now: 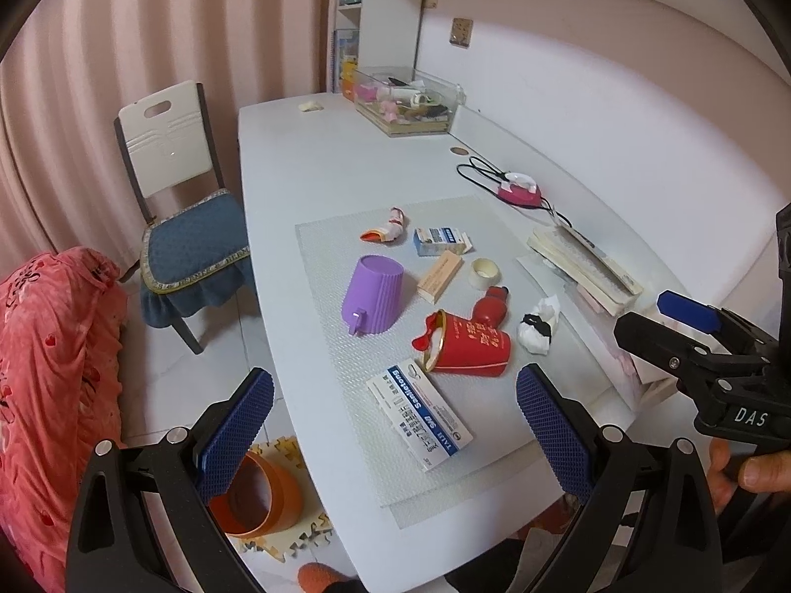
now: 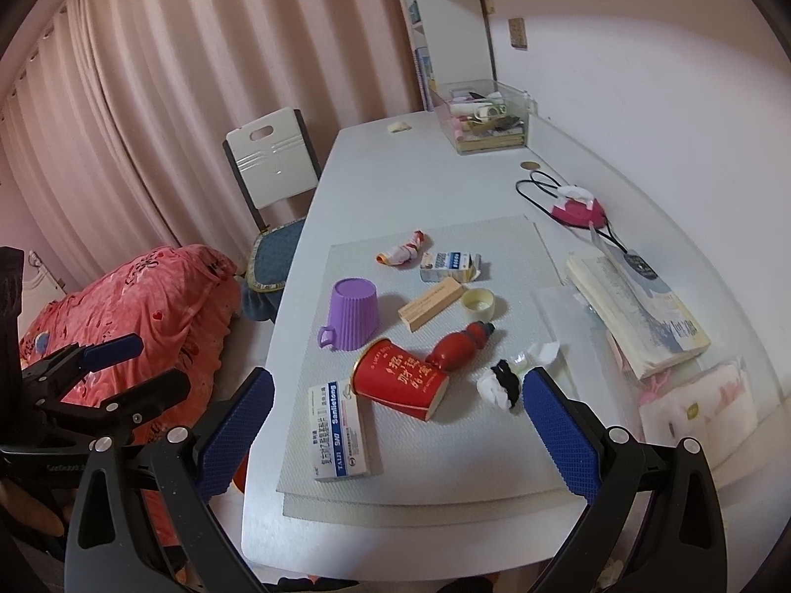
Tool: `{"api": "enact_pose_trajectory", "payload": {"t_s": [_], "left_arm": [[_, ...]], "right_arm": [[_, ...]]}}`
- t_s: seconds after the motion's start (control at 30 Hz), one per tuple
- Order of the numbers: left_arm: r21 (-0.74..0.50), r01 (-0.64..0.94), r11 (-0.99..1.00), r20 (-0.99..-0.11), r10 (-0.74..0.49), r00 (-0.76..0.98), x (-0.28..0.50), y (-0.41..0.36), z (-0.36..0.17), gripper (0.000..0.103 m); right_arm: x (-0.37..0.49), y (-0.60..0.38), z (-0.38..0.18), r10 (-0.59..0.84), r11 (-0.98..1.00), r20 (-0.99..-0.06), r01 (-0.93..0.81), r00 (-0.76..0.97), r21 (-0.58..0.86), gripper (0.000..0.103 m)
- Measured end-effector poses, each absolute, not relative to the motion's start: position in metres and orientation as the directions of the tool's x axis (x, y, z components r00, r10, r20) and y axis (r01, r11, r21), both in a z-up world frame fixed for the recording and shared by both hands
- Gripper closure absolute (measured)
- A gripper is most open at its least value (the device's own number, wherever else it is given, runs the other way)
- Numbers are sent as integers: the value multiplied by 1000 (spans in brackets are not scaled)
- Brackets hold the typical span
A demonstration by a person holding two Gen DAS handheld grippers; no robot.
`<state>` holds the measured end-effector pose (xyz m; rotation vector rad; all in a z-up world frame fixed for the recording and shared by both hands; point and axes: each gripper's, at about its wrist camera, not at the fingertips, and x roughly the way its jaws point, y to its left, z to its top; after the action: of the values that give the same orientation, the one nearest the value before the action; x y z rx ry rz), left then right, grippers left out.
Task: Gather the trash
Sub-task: 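Grasp the purple cup with the left tool while the right tool grasps the tissue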
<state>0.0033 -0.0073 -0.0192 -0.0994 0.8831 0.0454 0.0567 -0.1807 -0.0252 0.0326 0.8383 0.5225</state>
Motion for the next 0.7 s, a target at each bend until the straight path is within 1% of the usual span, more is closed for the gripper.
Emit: {"api": "enact_pose_trajectory", "payload": {"t_s": [0.27, 0.47, 0.7], "left_arm": [[-52, -10, 999, -801, -36, 597, 11, -15, -23, 6], [-57, 78, 995, -822, -91, 563, 22, -18, -28, 6], [-9, 194, 981, -851, -109, 514, 38, -17, -37, 6]], "right_arm": [[53, -189, -27, 426, 893, -726, -378, 540, 243, 5], [52, -195, -32, 404, 908, -747, -334, 528, 254, 5], [64, -202, -42, 389, 916, -768, -299, 508, 266, 5]]}}
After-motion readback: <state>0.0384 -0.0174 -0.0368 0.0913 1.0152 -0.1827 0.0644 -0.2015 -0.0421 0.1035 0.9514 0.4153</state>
